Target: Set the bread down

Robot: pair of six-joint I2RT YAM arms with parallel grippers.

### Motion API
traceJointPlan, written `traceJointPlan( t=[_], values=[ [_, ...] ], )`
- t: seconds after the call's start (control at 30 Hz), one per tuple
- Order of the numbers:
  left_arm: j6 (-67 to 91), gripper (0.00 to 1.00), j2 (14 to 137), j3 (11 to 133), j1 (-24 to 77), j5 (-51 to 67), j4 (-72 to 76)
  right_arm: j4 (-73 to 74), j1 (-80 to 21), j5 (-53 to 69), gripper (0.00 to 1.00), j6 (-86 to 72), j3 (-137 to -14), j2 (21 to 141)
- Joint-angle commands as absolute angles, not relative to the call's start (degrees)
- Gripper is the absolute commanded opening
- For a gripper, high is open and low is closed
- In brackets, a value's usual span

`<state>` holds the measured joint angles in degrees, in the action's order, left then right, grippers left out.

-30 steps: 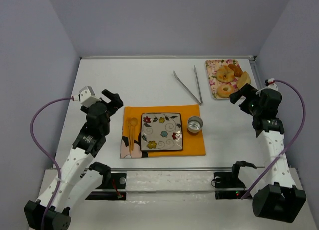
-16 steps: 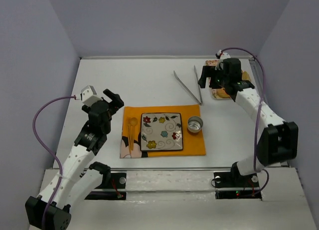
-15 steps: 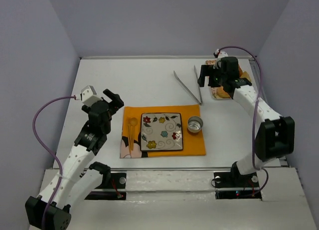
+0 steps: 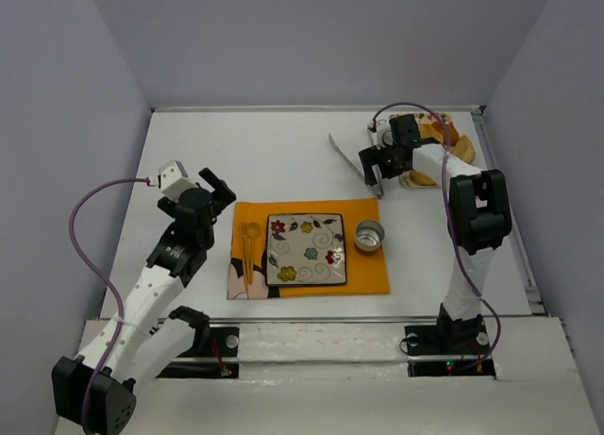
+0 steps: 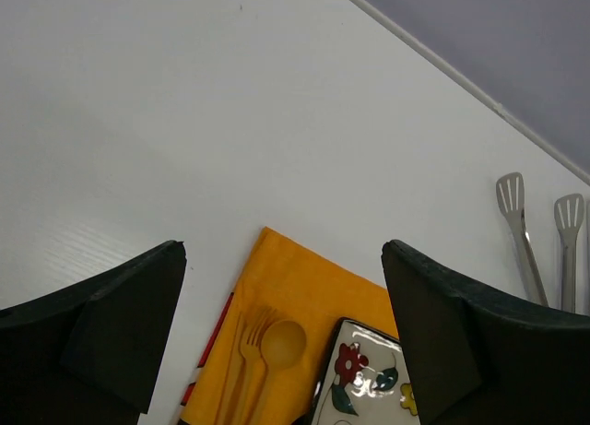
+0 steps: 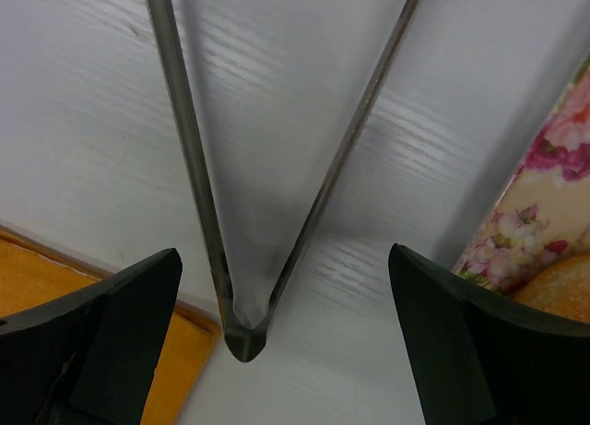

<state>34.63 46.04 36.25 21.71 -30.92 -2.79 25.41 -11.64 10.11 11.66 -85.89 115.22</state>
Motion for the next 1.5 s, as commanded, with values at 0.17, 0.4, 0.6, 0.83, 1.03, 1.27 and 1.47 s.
traceJointPlan(
  t=[0.17, 0.4, 0.6, 0.83, 1.03, 1.27, 1.47],
  values=[
    [33.66, 0.99, 46.32, 37.97, 21.53, -32.96, -0.35, 25.75, -14.15, 8.80, 1.00, 14.94, -92.90, 119.88],
    [33.40, 0.99, 44.83, 37.62, 21.53, -34.01, -0.35, 26.10, -14.68, 5.27, 1.00, 11.43, -98.61, 125.59],
    [33.40, 0.99, 44.56, 37.35, 21.53, -34.63, -0.44, 27.25, -14.68, 2.73, 0.97, 8.79, -104.23, 130.69],
    [33.13, 0.99, 44.82, 37.62, 21.53, -34.63, -0.44, 28.04, -14.68, 1.94, 0.64, 8.96, -106.00, 132.89],
    [33.22, 0.99, 44.03, 37.53, 21.53, -34.28, -0.44, 27.77, -14.68, 2.89, 0.39, 7.22, -104.60, 127.10],
    [33.57, 0.99, 42.80, 37.00, 21.53, -33.31, -0.44, 25.93, -14.68, 1.77, 0.39, 0.19, -95.20, 109.80],
    [33.84, 0.99, 42.28, 36.74, 21.53, -32.61, -0.35, 25.93, -14.68, -5.80, 0.39, -12.20, -78.42, 91.78]
  ],
)
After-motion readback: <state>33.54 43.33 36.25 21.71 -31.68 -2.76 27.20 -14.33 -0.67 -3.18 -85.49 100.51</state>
